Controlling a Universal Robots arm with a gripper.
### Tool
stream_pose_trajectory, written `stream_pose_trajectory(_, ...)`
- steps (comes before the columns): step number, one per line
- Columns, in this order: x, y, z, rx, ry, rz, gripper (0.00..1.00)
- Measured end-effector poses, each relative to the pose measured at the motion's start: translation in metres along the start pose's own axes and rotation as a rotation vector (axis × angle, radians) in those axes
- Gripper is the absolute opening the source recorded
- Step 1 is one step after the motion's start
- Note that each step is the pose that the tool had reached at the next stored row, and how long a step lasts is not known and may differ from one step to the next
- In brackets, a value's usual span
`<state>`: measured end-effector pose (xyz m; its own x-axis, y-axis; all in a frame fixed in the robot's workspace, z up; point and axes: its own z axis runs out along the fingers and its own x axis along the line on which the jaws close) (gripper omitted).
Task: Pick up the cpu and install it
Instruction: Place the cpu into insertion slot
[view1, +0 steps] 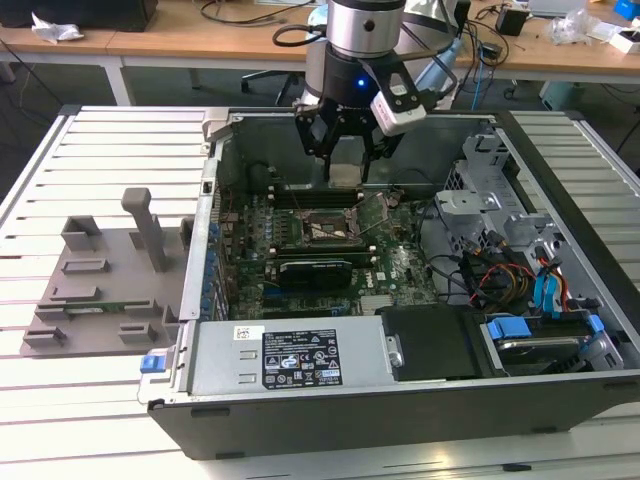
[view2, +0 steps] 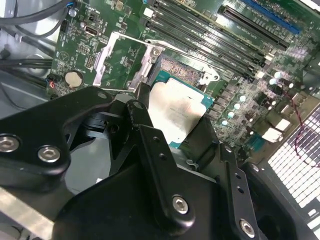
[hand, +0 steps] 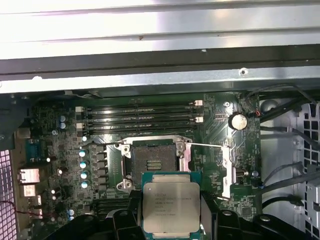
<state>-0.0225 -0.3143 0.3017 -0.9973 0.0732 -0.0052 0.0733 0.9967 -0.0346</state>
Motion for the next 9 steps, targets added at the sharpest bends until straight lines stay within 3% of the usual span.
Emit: stream_pose_trajectory(9, 0.0000, 0.0000, 0.0006, 0.0010, 0.0045, 0.132, 0.55)
